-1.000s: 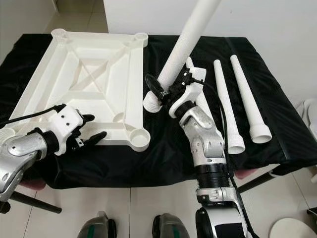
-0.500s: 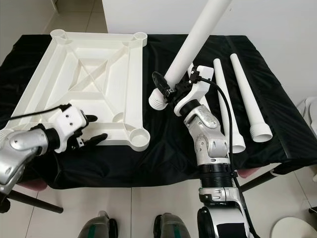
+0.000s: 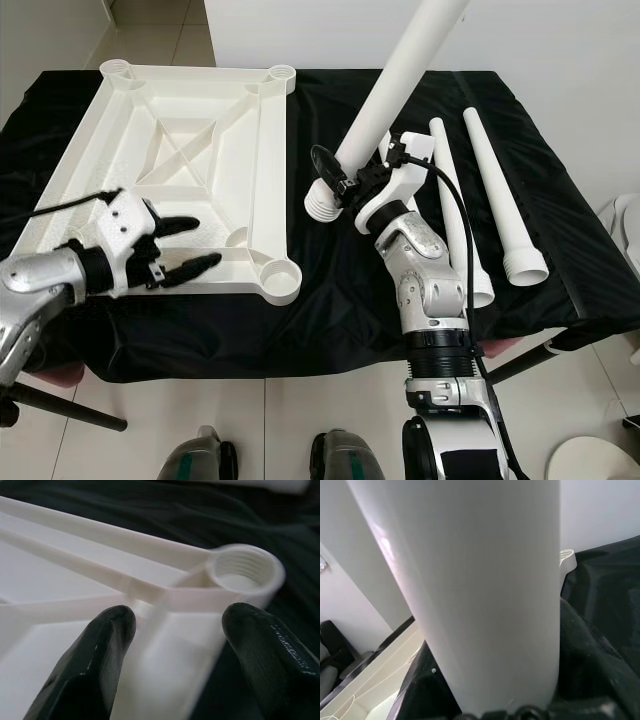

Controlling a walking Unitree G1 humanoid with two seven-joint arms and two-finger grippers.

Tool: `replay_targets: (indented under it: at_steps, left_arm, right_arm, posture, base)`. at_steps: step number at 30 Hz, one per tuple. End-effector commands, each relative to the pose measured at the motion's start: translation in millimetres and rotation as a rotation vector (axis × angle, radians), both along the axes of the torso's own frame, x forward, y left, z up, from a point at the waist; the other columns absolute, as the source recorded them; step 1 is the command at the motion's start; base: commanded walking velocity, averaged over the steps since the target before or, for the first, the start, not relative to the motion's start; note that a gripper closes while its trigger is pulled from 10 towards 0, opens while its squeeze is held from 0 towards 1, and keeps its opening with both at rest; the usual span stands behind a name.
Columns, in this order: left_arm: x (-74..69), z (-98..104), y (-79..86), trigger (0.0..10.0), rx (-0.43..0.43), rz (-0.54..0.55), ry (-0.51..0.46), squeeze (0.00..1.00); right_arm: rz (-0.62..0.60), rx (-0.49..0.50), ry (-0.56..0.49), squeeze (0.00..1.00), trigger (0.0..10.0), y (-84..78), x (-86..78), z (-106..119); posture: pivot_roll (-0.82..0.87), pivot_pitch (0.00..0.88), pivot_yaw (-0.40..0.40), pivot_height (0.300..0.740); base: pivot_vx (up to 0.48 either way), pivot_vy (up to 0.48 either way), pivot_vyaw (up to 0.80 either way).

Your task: Building children table

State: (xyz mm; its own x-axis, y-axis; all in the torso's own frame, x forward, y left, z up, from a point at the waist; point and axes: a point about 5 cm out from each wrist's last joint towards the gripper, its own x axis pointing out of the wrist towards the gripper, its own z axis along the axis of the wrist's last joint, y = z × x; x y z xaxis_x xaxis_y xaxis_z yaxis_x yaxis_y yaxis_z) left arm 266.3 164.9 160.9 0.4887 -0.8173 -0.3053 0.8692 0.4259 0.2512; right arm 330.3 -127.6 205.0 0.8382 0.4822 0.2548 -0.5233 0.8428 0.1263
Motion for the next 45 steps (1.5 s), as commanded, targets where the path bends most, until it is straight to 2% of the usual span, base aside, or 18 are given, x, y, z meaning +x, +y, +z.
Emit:
replay_targets:
  at_steps: [1, 5, 13, 18, 26, 27, 28, 29, 30, 35, 44, 45]
  left_arm:
    - [-2.8, -1, -1.4, 10.0, 0.018, -0.033, 0.014, 0.0]
    - [-8.0, -9, -4.5, 10.0, 0.045, -0.069, 0.039, 0.0]
    - [-1.7, -21, -4.0, 10.0, 0.114, -0.02, 0.069, 0.0]
    - [11.6, -32, -0.1, 10.0, 0.196, 0.074, 0.078, 0.0]
    - [28.2, -33, 0.0, 10.0, 0.188, 0.174, 0.109, 0.0]
    - [31.8, -32, -0.6, 7.5, 0.172, 0.196, 0.117, 0.0]
    - [31.8, -32, -0.6, 7.5, 0.172, 0.196, 0.117, 0.0]
    - [34.4, -31, -1.4, 2.4, 0.173, 0.203, 0.108, 0.0]
    - [36.0, -30, -1.9, 0.0, 0.173, 0.205, 0.104, 0.0]
    - [39.3, -30, -4.8, 0.0, 0.179, 0.2, 0.092, 0.0]
    - [51.9, -24, -21.9, 0.0, 0.138, 0.219, 0.068, 0.0]
    - [55.4, -22, -26.2, 0.5, 0.122, 0.23, 0.068, 0.0]
  right_arm:
    - [0.011, -0.006, -0.022, 0.0, 10.0, 2.8, 0.9, 4]
    - [0.019, -0.017, -0.021, 0.0, 10.0, 3.5, 1.5, 4]
    - [0.028, -0.024, -0.023, 0.0, 10.0, 5.7, 2.0, 5]
    - [0.03, -0.026, -0.024, 0.0, 10.0, 6.6, 1.8, 4]
    - [0.023, -0.023, -0.022, 0.0, 10.0, 6.1, 0.8, 3]
    - [0.02, -0.023, -0.022, 0.0, 10.0, 5.9, 0.6, 3]
    - [0.02, -0.023, -0.022, 0.0, 10.0, 5.9, 0.6, 3]
    - [0.017, -0.022, -0.021, 0.0, 10.0, 5.6, 0.4, 3]
    - [0.016, -0.021, -0.02, 0.0, 10.0, 5.4, 0.2, 3]
    - [0.011, -0.021, -0.019, 0.0, 10.0, 4.8, 0.2, 2]
    - [-0.004, -0.015, -0.018, 0.0, 10.0, 3.3, 0.7, 3]
    - [-0.005, -0.012, -0.019, 0.0, 10.0, 4.0, 0.9, 3]
  posture:
    - [-0.09, 0.034, -0.011, 0.74]
    - [-0.09, 0.024, -0.016, 0.74]
    - [-0.09, 0.017, -0.017, 0.74]
    - [-0.1, 0.013, -0.009, 0.74]
    - [-0.11, 0.012, 0.002, 0.74]
    - [-0.11, 0.014, 0.004, 0.74]
    - [-0.11, 0.014, 0.004, 0.74]
    - [-0.11, 0.015, 0.004, 0.74]
    - [-0.11, 0.017, 0.005, 0.74]
    - [-0.11, 0.021, 0.007, 0.74]
    - [-0.11, 0.036, 0.015, 0.74]
    - [-0.11, 0.038, 0.016, 0.74]
  base:
    - [0.0, 0.0, 0.0]
    - [0.0, 0.0, 0.0]
    - [0.0, 0.0, 0.0]
    - [0.0, 0.0, 0.0]
    - [0.0, 0.0, 0.0]
    - [0.0, 0.0, 0.0]
    - [0.0, 0.0, 0.0]
    - [0.0, 0.0, 0.0]
    - [0.0, 0.0, 0.0]
    - [0.0, 0.0, 0.0]
    - [0.0, 0.0, 0.0]
    - [0.0, 0.0, 0.0]
